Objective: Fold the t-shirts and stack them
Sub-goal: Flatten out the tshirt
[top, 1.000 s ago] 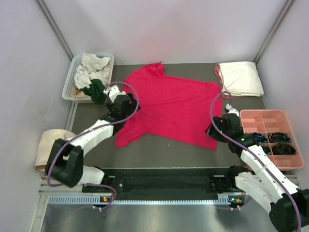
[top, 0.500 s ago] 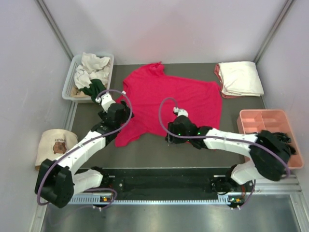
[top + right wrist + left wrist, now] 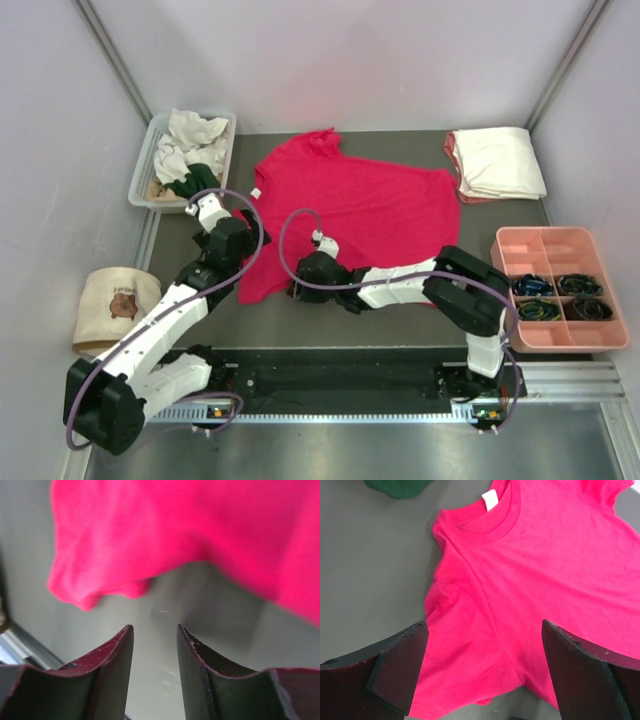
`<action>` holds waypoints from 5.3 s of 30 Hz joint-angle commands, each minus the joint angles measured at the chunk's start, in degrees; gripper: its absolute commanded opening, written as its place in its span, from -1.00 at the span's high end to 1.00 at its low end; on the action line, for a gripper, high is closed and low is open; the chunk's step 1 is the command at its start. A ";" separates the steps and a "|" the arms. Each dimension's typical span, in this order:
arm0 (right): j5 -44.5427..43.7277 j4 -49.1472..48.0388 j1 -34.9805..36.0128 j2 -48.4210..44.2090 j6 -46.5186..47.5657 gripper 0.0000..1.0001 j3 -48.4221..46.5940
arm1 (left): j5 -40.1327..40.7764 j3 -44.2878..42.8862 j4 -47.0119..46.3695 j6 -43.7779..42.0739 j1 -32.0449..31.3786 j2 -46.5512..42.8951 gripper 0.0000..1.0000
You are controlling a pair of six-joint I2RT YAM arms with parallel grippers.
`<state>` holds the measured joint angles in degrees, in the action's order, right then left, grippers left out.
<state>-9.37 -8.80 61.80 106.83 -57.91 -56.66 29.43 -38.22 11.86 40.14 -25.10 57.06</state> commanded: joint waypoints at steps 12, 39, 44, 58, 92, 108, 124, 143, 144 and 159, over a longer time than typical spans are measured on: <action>-3.02 2.20 2.10 7.52 -7.92 0.13 -7.67 | 3.70 -0.72 1.42 -3.49 0.05 -6.87 -0.98; -5.14 4.14 -0.36 11.12 -7.74 0.26 -6.79 | 2.74 -0.54 -0.70 -2.61 0.14 -2.83 -0.98; -4.26 4.05 -0.45 12.44 -7.48 0.42 -7.41 | 2.74 -0.37 -0.61 -2.52 0.14 -2.74 -0.98; -4.26 3.79 -0.45 9.20 -6.69 0.17 -3.64 | 1.68 0.51 -0.78 -1.65 0.14 -2.92 -0.98; -1.27 4.05 -0.28 13.06 -5.46 0.35 -3.63 | 2.83 1.92 0.36 -1.20 0.14 -4.67 -0.98; -0.74 4.05 -0.36 13.58 -5.64 0.54 -3.63 | 2.83 2.18 0.18 -1.12 0.14 -4.32 -0.98; -0.65 4.49 -0.28 13.32 -5.72 0.79 -3.01 | 2.21 2.62 -0.34 -0.77 0.14 -3.97 -0.98; -1.09 4.84 -0.36 11.74 -5.99 0.47 -0.99 | 1.33 3.15 -1.05 -0.24 0.14 -3.53 -0.98; -1.18 4.76 -0.36 11.65 -6.07 0.48 -0.91 | 1.24 3.06 -1.05 -0.24 0.14 -3.53 -0.98; -0.83 4.05 -0.36 11.74 -6.60 0.67 -0.11 | 1.24 3.76 -0.87 0.11 0.14 -3.97 -0.98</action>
<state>-9.65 -18.61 61.69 115.35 -66.67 -60.29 30.70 -35.07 13.30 39.59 -25.10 53.87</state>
